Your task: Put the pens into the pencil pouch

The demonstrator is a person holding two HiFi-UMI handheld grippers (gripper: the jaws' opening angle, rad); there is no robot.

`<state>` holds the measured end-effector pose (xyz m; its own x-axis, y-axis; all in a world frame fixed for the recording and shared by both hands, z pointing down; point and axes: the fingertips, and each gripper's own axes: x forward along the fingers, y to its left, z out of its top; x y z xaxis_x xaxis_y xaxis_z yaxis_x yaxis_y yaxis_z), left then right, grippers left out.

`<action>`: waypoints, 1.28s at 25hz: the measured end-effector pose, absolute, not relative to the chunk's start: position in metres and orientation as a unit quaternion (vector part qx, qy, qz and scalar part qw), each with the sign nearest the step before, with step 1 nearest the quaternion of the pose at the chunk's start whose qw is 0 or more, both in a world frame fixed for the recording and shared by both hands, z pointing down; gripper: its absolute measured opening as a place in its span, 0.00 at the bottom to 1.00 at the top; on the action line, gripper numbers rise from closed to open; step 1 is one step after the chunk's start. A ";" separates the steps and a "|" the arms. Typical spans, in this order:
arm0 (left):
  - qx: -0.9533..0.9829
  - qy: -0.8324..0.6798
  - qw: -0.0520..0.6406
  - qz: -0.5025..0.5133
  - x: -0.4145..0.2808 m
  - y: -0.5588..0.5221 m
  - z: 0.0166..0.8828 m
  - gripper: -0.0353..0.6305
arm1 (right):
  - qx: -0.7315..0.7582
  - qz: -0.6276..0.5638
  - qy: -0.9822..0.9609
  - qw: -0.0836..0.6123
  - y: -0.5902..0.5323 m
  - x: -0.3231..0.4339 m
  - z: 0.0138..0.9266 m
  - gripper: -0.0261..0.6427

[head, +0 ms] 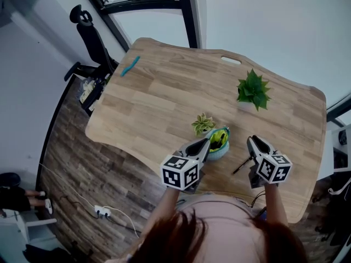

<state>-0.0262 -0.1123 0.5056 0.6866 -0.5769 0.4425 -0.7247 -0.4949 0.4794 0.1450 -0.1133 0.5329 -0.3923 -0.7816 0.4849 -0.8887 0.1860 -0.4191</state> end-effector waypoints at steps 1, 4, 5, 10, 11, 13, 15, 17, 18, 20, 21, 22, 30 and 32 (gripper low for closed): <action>0.857 -0.379 0.330 0.112 -0.026 -0.113 0.506 0.08 | 0.549 0.337 -0.760 0.084 -0.111 0.149 0.537 0.14; 0.857 -0.379 0.331 0.112 -0.026 -0.113 0.507 0.08 | 0.559 0.354 -0.744 0.096 -0.105 0.159 0.551 0.14; 0.857 -0.379 0.332 0.112 -0.026 -0.113 0.508 0.08 | 0.561 0.359 -0.739 0.101 -0.102 0.162 0.555 0.14; 0.857 -0.376 0.333 0.113 -0.026 -0.113 0.508 0.08 | 0.577 0.374 -0.716 0.125 -0.092 0.175 0.573 0.15; 0.857 -0.376 0.334 0.114 -0.026 -0.113 0.508 0.08 | 0.580 0.378 -0.710 0.130 -0.090 0.178 0.577 0.16; 0.857 -0.374 0.335 0.114 -0.025 -0.113 0.508 0.08 | 0.585 0.390 -0.697 0.140 -0.085 0.183 0.588 0.17; 0.857 -0.373 0.336 0.116 -0.025 -0.113 0.509 0.08 | 0.589 0.403 -0.684 0.148 -0.081 0.188 0.598 0.18; 0.857 -0.372 0.336 0.117 -0.025 -0.112 0.510 0.08 | 0.594 0.414 -0.672 0.155 -0.077 0.192 0.605 0.20; 0.857 -0.372 0.336 0.117 -0.024 -0.112 0.510 0.08 | 0.596 0.419 -0.666 0.157 -0.075 0.193 0.607 0.21; 0.857 -0.372 0.337 0.117 -0.025 -0.112 0.509 0.07 | 0.601 0.430 -0.655 0.161 -0.072 0.195 0.613 0.22; 0.857 -0.372 0.337 0.117 -0.025 -0.112 0.510 0.08 | 0.603 0.434 -0.649 0.163 -0.070 0.196 0.616 0.22; 0.857 -0.371 0.338 0.117 -0.025 -0.112 0.510 0.08 | 0.604 0.438 -0.645 0.166 -0.068 0.197 0.619 0.23; 0.857 -0.367 0.341 0.121 -0.022 -0.110 0.512 0.08 | 0.611 0.475 -0.607 0.179 -0.057 0.202 0.639 0.28; 0.857 -0.367 0.342 0.121 -0.022 -0.109 0.512 0.08 | 0.606 0.485 -0.603 0.181 -0.054 0.200 0.643 0.29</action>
